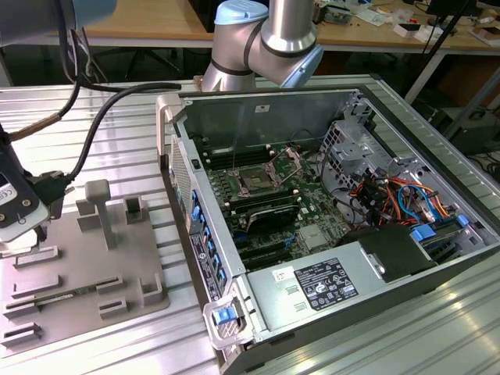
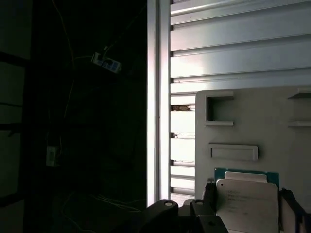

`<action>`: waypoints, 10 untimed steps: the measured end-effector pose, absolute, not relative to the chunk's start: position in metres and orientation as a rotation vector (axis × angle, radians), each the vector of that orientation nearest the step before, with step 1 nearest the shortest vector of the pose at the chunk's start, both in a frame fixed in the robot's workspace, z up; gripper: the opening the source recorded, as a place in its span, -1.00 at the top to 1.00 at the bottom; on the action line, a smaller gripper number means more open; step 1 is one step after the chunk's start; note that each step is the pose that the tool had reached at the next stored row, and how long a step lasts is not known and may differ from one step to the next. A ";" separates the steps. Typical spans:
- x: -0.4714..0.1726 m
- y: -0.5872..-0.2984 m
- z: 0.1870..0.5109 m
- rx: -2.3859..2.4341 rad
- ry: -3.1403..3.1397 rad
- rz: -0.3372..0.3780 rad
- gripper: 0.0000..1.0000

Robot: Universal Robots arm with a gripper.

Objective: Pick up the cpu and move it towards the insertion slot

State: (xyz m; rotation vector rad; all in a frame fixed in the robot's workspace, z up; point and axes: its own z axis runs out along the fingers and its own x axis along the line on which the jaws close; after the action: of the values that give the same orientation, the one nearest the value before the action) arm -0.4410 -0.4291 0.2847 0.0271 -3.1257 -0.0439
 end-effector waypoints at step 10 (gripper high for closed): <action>-0.440 -0.429 0.305 0.027 -3.126 -0.043 -0.09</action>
State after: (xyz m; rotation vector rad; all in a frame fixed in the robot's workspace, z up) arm -0.4405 -0.4291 0.3055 0.0271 -3.1258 -0.0435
